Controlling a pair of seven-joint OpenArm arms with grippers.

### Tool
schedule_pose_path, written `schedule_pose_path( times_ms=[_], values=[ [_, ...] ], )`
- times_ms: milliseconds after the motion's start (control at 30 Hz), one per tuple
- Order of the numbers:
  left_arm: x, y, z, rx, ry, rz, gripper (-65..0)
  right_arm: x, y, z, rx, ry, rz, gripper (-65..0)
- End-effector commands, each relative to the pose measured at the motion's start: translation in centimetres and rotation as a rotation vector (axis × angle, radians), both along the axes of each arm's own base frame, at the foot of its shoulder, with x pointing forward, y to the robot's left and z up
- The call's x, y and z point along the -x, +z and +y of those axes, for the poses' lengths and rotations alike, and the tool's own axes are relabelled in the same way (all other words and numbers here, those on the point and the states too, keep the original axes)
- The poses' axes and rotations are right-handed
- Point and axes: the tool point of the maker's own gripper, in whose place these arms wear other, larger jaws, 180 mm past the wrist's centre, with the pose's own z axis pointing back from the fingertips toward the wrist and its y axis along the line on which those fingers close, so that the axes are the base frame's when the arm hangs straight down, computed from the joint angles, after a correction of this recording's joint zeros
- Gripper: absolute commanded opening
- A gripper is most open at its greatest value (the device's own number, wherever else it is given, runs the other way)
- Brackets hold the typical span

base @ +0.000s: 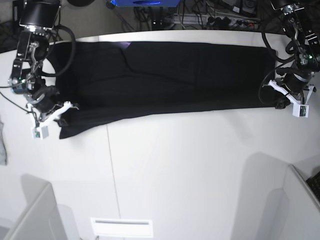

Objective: Fold the T-shirt properly
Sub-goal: 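Lift the hem and fold it over toward the collar edge, then lower the folded hem onto the collar edge and release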

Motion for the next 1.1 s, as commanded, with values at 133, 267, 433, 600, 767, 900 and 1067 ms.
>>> schedule_pose_path(
  times_ms=[133,267,433,600,767,900,1067],
  values=[
    [-0.1,1.7,0.0,-0.033,-0.023,-0.042,-65.0,0.8,1.9,-1.1,0.027,-0.016,-0.016,-65.0],
    [0.3,1.7,-0.3,-0.04,-0.032,-0.038,-65.0,1.9,2.4,-1.2,0.045,-0.015,-0.001,-65.0],
    [0.7,1.4,-0.3,-0.04,-0.032,-0.026,-65.0,3.7,2.0,-1.5,0.028,-0.052,0.04,-65.0],
    [1.3,0.9,-0.3,-0.04,-0.032,-0.006,-65.0,5.2,1.4,-1.3,0.022,-0.06,0.074,-65.0],
    [1.9,0.5,-0.3,-0.04,-0.033,0.014,-65.0,6.4,0.9,-1.1,0.03,-0.054,0.096,-65.0],
    [2.4,0.2,-0.2,-0.045,-0.034,0.03,-65.0,7.3,0.4,-0.8,0.02,-0.058,0.115,-65.0],
    [2.9,0.0,-0.3,-0.051,-0.04,0.041,-65.0,8.5,-0.3,-1.0,0.012,-0.075,0.144,-65.0]
  ],
)
